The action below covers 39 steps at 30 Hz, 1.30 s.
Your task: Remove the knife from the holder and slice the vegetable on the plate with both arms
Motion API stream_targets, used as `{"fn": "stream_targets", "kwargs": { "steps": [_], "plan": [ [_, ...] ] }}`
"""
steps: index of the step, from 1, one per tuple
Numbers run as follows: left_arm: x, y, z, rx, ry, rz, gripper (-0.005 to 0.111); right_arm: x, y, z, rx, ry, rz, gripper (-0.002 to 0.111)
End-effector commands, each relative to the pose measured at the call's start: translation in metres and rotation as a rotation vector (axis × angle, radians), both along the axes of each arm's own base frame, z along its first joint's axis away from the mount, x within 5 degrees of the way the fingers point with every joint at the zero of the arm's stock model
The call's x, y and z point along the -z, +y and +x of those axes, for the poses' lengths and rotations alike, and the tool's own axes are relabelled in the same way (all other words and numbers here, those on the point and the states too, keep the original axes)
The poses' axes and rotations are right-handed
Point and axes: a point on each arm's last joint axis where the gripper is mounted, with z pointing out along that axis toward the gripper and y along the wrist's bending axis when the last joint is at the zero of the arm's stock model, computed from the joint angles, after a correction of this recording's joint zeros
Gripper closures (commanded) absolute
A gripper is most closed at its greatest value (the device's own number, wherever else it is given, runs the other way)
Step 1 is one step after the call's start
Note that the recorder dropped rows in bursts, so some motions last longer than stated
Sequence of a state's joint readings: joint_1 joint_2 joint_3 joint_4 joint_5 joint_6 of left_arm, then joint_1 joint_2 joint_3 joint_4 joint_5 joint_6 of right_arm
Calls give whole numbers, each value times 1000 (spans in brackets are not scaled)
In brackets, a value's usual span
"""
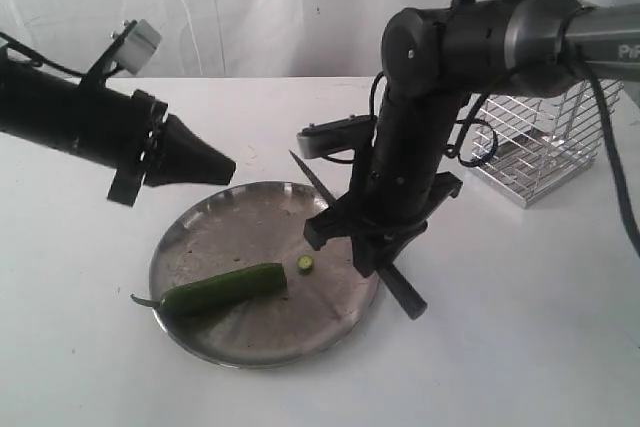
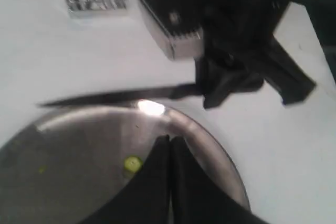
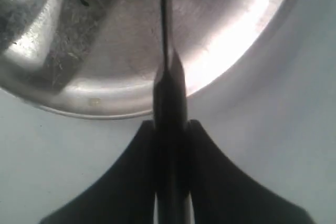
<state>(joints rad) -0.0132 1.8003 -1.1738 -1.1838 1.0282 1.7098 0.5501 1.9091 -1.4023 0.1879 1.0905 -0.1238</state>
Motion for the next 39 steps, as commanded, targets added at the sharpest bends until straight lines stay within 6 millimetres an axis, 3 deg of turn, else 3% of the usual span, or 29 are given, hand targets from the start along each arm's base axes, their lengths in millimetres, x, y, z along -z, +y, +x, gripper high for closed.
{"fn": "stream_targets", "kwargs": {
  "steps": [1,3,5,8,13,15,16,17,18,22,25,31,35,39],
  "plan": [
    [30,-4,-23,74,12,100,72,-18,-27,13,46,-59,22,108],
    [52,-15,-33,133,-116,212,44,-17,-36,14,43,-21,11,108],
    [67,-20,-32,89,-189,331,34,-15,-37,12,46,-24,13,108],
    [77,-23,-24,13,-193,376,34,-12,-35,9,41,-16,44,108],
    [106,-24,-20,56,-165,407,34,-10,-34,8,43,-6,49,108],
    [110,-24,-19,62,-171,402,45,-11,-34,8,46,-1,59,108],
    [104,-27,-13,6,-171,362,67,-11,-33,7,40,0,65,108],
    [98,-28,-9,-33,-167,337,78,-11,-33,8,43,-4,71,108],
    [82,-30,0,-96,-177,289,107,-11,-32,8,41,-4,78,108],
    [64,-30,17,-176,-221,292,106,-11,-32,8,42,-5,80,108],
    [72,-24,25,-202,-233,380,106,-11,-32,8,43,-8,81,108],
    [89,-25,19,-108,-169,419,106,-11,-32,8,43,-9,82,108],
    [96,-26,19,-120,-127,416,96,-11,-32,8,42,-2,79,108],
    [96,-26,18,-120,-105,404,65,-11,-31,6,43,17,83,108]
  ]
}}
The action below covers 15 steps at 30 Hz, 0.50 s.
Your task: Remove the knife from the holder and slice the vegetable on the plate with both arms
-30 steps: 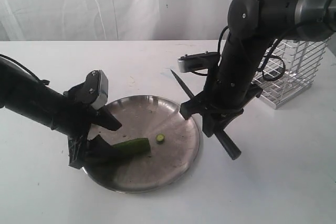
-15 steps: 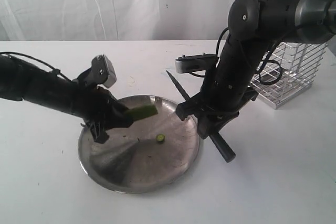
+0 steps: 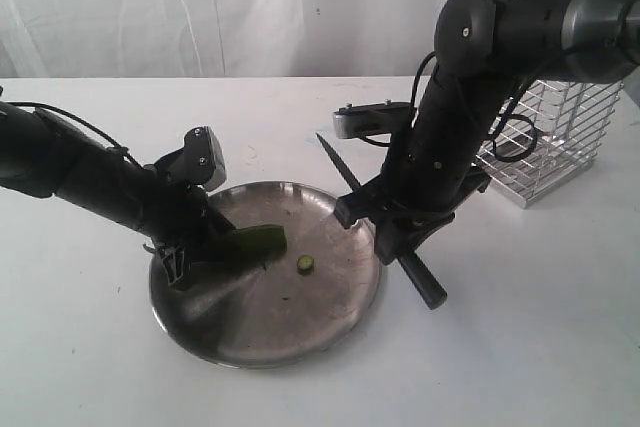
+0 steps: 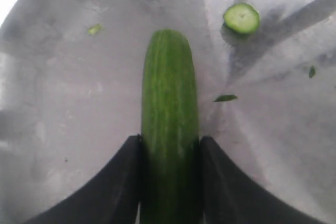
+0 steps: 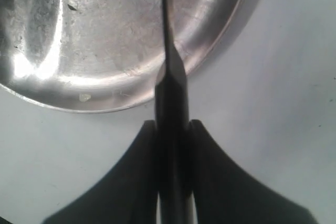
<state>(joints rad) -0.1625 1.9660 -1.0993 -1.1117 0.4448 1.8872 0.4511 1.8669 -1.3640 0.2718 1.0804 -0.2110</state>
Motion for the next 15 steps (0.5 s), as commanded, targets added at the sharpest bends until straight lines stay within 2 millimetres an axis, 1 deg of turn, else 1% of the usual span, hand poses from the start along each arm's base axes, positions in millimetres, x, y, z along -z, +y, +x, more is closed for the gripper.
{"fn": "stream_targets", "kwargs": {
  "steps": [1,3,5,8,9,10,11,12,14,15],
  "plan": [
    [-3,-3,-2,-3,31,-38,58,-3,-1,-4,-11,20,5,108],
    [-6,-3,-2,-3,24,-40,47,-4,1,-7,-27,36,0,108],
    [-13,-4,1,-13,6,-58,41,-6,9,-11,-55,45,-3,108],
    [-33,-5,5,-34,-36,-91,39,-10,20,-15,-88,34,2,108],
    [-44,-5,7,-51,-61,-100,40,-10,22,-15,-84,34,1,108],
    [-51,-4,8,-84,-70,-106,43,-10,26,-15,-75,42,-1,108],
    [-60,-2,9,-122,-86,-112,48,-9,27,-14,-65,58,-4,108],
    [-68,1,13,-193,-102,-116,57,-7,28,-14,-56,82,-5,108],
    [-77,6,16,-290,-133,-112,81,-5,31,-15,-42,129,14,108],
    [-80,8,18,-331,-142,-113,101,-4,33,-16,-36,151,29,108]
  ]
}}
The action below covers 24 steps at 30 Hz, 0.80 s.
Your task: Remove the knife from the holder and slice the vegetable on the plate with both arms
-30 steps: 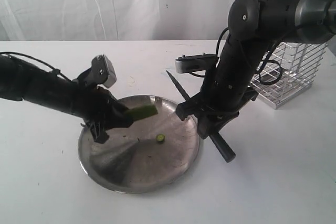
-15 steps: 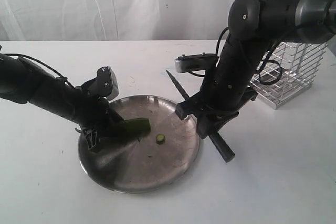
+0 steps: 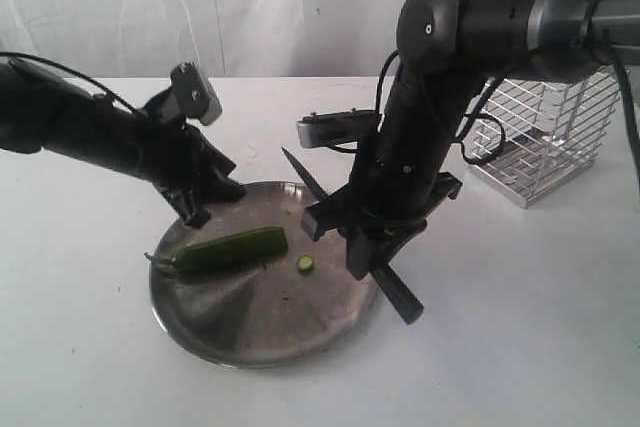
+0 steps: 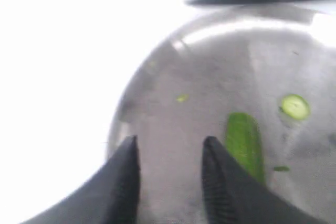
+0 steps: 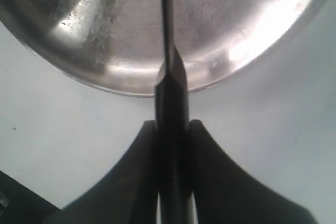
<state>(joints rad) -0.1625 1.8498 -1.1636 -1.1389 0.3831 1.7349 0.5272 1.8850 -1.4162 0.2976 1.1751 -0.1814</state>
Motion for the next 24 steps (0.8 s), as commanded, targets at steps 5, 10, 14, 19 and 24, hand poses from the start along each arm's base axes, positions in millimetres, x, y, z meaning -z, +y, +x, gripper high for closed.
{"fn": "stream_targets", "kwargs": {
  "steps": [5,10,14,19,24],
  "plan": [
    [-24,1,7,-230,30,-208,107,14,25,-9,-1,105,43,108],
    [-32,-11,8,-246,123,-476,107,19,46,-12,-10,29,73,108],
    [-31,-10,13,-360,221,-604,107,20,52,-15,2,6,71,108],
    [-20,-14,13,-343,290,-639,107,20,54,-12,10,-39,71,108],
    [-4,-15,16,-359,332,-630,107,14,54,-11,18,-72,93,108]
  ]
}}
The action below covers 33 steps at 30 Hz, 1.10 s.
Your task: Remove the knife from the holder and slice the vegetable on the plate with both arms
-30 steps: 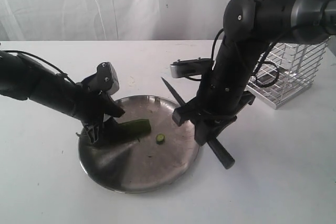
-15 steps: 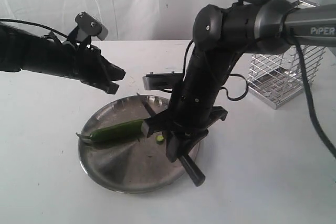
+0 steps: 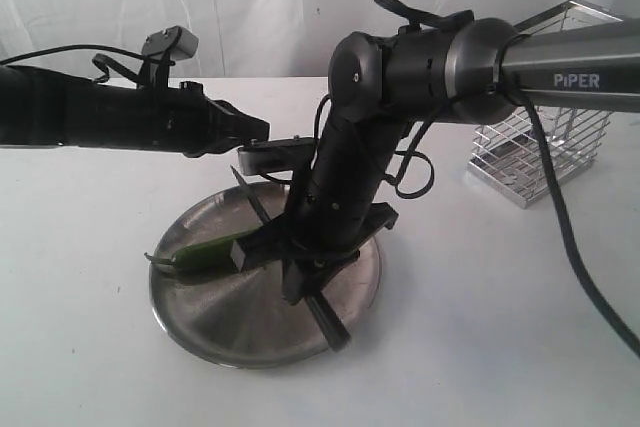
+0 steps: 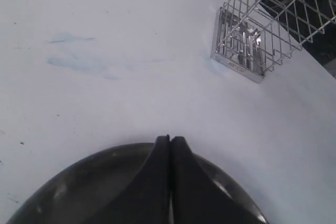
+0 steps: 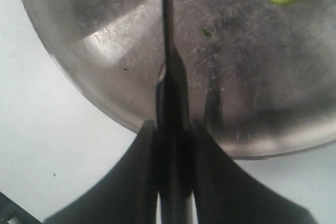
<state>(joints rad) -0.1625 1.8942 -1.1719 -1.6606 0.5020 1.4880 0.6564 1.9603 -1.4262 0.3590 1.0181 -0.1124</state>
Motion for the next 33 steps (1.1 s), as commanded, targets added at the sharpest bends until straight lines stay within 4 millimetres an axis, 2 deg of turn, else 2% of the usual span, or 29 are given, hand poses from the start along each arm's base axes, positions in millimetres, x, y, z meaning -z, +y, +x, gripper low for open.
{"fn": "stream_targets", "kwargs": {
  "steps": [1,9,12,17,24,28,33],
  "plan": [
    [9,-1,3,-7,41,-34,107,-13,0,1,12,-47,28,108],
    [27,-1,6,-11,82,-18,107,-40,-3,0,21,-142,77,108],
    [27,-1,6,-11,80,-18,107,-42,-4,-1,18,-142,76,108],
    [10,-3,10,-4,15,-37,107,-37,-8,-2,30,-135,32,108],
    [-10,-4,16,33,-116,10,107,-31,-27,-12,144,-12,-193,108],
    [-13,-4,18,64,-190,58,107,-30,-16,-19,207,-17,-174,108],
    [-10,-4,16,97,-197,97,107,-29,5,-24,239,-74,-111,108]
  ]
}}
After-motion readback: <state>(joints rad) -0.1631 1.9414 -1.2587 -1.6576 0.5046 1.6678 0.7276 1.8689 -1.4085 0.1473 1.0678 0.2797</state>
